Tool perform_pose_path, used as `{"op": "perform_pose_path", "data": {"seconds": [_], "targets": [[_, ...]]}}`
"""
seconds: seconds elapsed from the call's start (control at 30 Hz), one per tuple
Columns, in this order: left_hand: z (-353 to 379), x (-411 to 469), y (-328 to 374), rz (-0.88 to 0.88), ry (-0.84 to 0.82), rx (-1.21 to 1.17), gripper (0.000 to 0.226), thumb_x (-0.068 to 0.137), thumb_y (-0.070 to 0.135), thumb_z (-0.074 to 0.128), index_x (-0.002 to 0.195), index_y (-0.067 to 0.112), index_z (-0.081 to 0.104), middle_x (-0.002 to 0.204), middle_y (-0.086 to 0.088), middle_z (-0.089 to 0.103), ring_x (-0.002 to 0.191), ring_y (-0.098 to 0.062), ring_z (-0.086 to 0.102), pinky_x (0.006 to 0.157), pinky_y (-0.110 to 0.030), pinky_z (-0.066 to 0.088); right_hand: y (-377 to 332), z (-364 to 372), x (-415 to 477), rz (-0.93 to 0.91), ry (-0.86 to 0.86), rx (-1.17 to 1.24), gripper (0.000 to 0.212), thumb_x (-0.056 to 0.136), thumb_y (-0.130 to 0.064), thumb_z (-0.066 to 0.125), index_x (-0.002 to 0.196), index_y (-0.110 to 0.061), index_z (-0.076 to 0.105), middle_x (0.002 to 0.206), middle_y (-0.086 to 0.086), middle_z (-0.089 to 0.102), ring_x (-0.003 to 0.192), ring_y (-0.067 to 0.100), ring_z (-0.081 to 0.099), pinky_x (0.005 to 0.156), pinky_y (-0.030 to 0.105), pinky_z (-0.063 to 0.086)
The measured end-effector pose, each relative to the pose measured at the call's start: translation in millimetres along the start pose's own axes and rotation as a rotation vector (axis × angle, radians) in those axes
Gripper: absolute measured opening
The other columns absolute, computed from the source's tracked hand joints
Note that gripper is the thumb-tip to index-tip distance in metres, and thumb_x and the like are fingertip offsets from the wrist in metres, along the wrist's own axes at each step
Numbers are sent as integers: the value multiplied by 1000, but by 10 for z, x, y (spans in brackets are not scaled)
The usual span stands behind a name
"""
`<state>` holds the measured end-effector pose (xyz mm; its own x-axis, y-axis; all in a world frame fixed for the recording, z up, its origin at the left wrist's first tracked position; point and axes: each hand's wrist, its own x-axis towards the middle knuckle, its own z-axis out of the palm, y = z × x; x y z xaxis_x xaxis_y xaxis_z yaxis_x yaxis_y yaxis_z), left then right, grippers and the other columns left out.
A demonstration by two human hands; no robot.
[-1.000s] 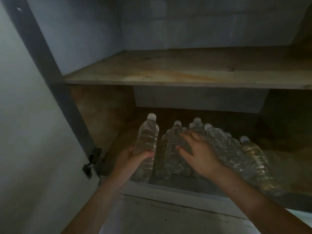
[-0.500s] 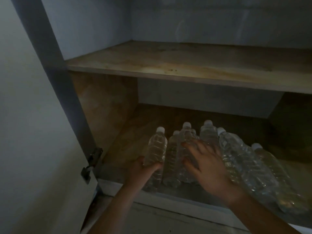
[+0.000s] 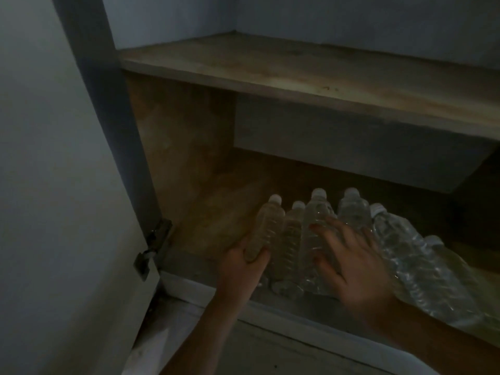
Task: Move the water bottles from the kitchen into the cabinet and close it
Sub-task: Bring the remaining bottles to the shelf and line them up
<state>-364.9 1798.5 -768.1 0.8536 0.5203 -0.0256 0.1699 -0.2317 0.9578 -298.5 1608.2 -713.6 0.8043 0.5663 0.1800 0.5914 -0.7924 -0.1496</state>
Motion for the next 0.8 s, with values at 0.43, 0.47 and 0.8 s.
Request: {"op": "perform_pose_path", "data": {"seconds": [0.43, 0.47, 0.8], "targets": [[-87, 192, 241, 27, -239, 564, 34, 102, 35, 45, 120, 12, 63, 116, -11, 64, 105, -27, 60, 83, -21, 39, -34, -138, -15, 8, -81, 14, 62, 89, -60, 19, 142, -34, 37, 148, 0, 40, 136, 22, 39, 115, 48, 20], [-113, 226, 295, -9, -279, 609, 34, 103, 34, 42, 107, 10, 66, 103, -10, 66, 93, -26, 62, 77, -24, 40, -45, -146, -24, 8, -78, 17, 64, 88, -60, 18, 142, -34, 38, 148, 1, 40, 136, 22, 40, 114, 47, 21], [-239, 31, 330, 104, -311, 433, 35, 93, 32, 63, 124, 35, 49, 108, 16, 53, 104, -6, 51, 87, -21, 39, 277, -287, -191, -115, -18, 181, 68, 88, -67, 35, 145, -29, 39, 147, 0, 42, 140, 20, 31, 118, 40, 25]]}}
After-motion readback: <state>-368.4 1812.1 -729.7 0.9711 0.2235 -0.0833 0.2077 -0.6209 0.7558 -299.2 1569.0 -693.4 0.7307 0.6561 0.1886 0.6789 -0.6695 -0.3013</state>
